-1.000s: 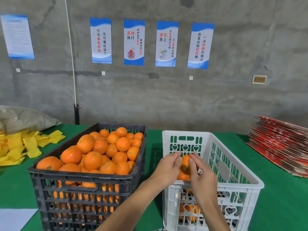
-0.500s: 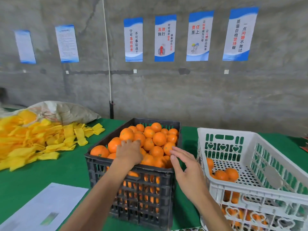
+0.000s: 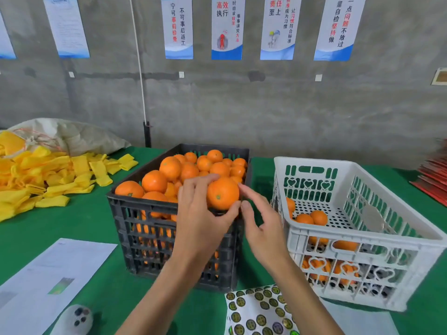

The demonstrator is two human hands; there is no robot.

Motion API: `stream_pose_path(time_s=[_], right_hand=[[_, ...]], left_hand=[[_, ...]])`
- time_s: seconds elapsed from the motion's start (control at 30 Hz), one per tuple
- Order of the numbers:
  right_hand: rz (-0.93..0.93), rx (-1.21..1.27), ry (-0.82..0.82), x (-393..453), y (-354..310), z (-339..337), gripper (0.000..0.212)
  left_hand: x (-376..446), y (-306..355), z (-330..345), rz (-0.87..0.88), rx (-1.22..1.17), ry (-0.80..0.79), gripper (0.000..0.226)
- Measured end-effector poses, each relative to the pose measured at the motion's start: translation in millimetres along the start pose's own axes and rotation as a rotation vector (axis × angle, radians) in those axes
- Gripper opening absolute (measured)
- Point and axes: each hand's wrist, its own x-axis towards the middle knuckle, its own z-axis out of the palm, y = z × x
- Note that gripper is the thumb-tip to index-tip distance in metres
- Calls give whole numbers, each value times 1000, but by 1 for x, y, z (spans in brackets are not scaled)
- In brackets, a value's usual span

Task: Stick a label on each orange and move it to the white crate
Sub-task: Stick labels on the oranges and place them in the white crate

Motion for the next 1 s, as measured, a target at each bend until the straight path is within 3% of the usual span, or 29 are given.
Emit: stream_pose_path(time_s=[0.13, 0.27, 0.37, 0.43, 0.53, 0.63, 0.73, 0.83, 1.0], right_hand=[[-70, 11, 24, -41, 7, -7, 36], [-41, 17, 34, -76, 23, -10, 32], [129, -42, -78, -105, 47, -5, 27], [252, -139, -212, -124, 65, 0, 25], [203, -406, -417, -143, 90, 4, 28], [135, -582, -605, -149, 106, 4, 48], [201, -515, -598, -152, 113, -4, 62], [249, -433, -604, -154, 119, -9, 67], [325, -352, -547, -154, 127, -6, 39]], left_hand=[[-54, -2, 10, 63, -113, 150, 59], [-97, -15, 18, 33, -180, 85, 62], [-140, -32, 20, -156, -207, -84, 71], [-169, -46, 20, -387, -221, -208, 72], [-196, -60, 21, -752, -238, -282, 68], [-200, -68, 25, -963, -471, -259, 72], [-201, -69, 26, -930, -495, -318, 59], [-207, -66, 29, -937, -525, -394, 64], [-205, -66, 31, -921, -522, -411, 64]])
